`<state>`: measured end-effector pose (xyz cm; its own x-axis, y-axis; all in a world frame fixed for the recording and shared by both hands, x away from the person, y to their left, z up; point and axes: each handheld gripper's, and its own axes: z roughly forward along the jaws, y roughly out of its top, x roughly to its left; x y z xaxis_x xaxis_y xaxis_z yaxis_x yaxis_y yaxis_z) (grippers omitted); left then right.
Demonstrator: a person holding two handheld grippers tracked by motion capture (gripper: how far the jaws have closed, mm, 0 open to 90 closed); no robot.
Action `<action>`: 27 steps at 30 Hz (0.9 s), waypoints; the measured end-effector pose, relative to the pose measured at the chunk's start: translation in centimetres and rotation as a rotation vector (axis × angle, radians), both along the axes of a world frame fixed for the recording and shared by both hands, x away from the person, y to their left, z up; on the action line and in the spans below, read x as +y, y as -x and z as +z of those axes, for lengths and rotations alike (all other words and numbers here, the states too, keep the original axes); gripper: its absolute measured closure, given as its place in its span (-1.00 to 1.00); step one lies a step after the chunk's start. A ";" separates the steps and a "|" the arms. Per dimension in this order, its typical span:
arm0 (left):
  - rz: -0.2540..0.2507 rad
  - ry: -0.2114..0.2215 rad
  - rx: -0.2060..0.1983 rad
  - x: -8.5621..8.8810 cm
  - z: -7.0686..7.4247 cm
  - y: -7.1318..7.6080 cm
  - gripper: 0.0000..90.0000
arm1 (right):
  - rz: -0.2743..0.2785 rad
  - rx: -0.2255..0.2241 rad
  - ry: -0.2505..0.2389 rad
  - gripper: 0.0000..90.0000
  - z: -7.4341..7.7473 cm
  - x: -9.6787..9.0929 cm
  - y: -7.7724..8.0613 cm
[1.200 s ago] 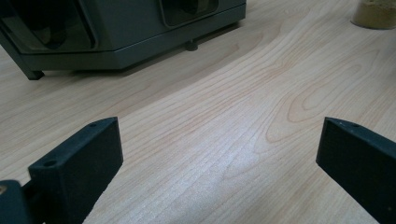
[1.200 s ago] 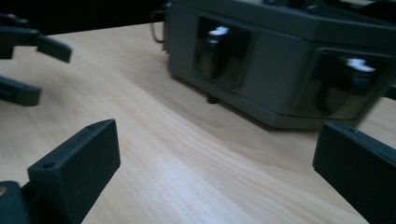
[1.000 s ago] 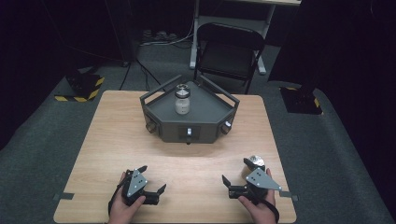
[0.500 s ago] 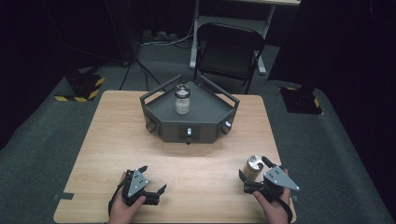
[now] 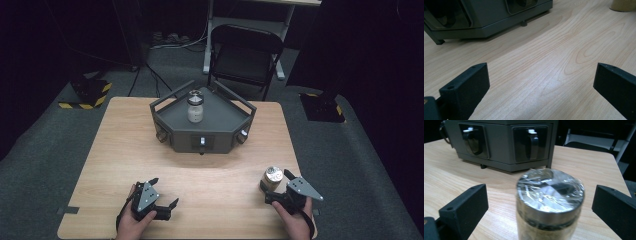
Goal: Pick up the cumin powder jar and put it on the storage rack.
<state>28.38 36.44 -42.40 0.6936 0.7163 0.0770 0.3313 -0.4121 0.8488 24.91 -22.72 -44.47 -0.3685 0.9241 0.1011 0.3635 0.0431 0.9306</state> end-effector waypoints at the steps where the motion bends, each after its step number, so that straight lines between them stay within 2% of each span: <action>1: 0.000 0.000 0.000 0.0 0.0 0.0 -0.98 | -0.007 0.005 -0.004 -0.99 -0.1 -0.1 0.0; 7: -0.004 -0.005 -0.001 -0.1 0.0 0.0 -0.98 | -0.026 0.017 -0.026 -0.93 -0.5 -0.4 -0.2; 16: -0.006 -0.014 0.002 -0.2 0.1 -0.1 -0.98 | -0.012 0.007 -0.031 -0.57 -1.0 -0.6 -0.2; 23: -0.004 -0.013 0.004 -0.2 0.1 -0.1 -0.98 | -0.007 -0.002 -0.057 -0.43 -1.4 -0.8 -0.2; 27: -0.005 -0.015 0.003 -0.2 0.1 -0.1 -0.98 | -0.006 -0.018 -0.053 -0.36 -1.5 -0.8 -0.1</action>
